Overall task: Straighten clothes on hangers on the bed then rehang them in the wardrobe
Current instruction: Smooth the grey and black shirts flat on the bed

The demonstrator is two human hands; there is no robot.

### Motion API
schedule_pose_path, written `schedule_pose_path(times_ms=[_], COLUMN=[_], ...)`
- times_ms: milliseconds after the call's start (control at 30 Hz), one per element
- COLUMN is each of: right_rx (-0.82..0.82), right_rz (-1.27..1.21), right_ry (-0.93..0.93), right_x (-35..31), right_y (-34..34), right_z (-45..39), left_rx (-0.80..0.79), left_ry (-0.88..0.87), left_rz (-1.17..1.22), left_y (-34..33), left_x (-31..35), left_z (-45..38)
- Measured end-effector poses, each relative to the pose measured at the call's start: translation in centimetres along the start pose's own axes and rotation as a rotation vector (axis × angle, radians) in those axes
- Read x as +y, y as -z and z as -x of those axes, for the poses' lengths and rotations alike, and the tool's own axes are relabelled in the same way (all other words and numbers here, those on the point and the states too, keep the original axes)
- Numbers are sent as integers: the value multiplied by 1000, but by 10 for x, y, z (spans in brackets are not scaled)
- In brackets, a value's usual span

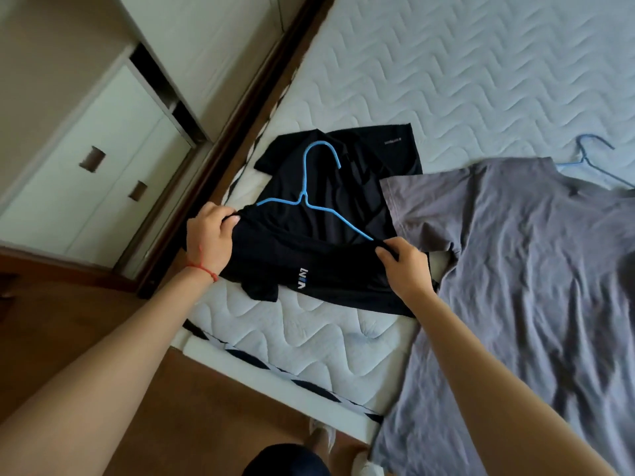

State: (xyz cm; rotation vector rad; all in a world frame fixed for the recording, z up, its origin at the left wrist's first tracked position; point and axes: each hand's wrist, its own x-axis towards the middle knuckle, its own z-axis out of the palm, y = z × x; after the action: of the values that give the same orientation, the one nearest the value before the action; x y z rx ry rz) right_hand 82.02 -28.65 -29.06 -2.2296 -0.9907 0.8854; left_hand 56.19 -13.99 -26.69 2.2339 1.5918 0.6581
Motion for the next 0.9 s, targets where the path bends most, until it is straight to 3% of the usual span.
schedule_pose_path(times_ms=[333,633,900], right_rx=[177,341,461], right_rz=[-67,-178,-197], right_ry=[428,758,929], right_x=[-100,-241,-329], right_y=[95,178,218], right_z=[129,238,322], left_rx=[407,764,923], left_ry=[0,-92,-241], left_rz=[60,101,182], left_y=[168,355,479], left_x=[66,128,155], left_z=[109,145,154])
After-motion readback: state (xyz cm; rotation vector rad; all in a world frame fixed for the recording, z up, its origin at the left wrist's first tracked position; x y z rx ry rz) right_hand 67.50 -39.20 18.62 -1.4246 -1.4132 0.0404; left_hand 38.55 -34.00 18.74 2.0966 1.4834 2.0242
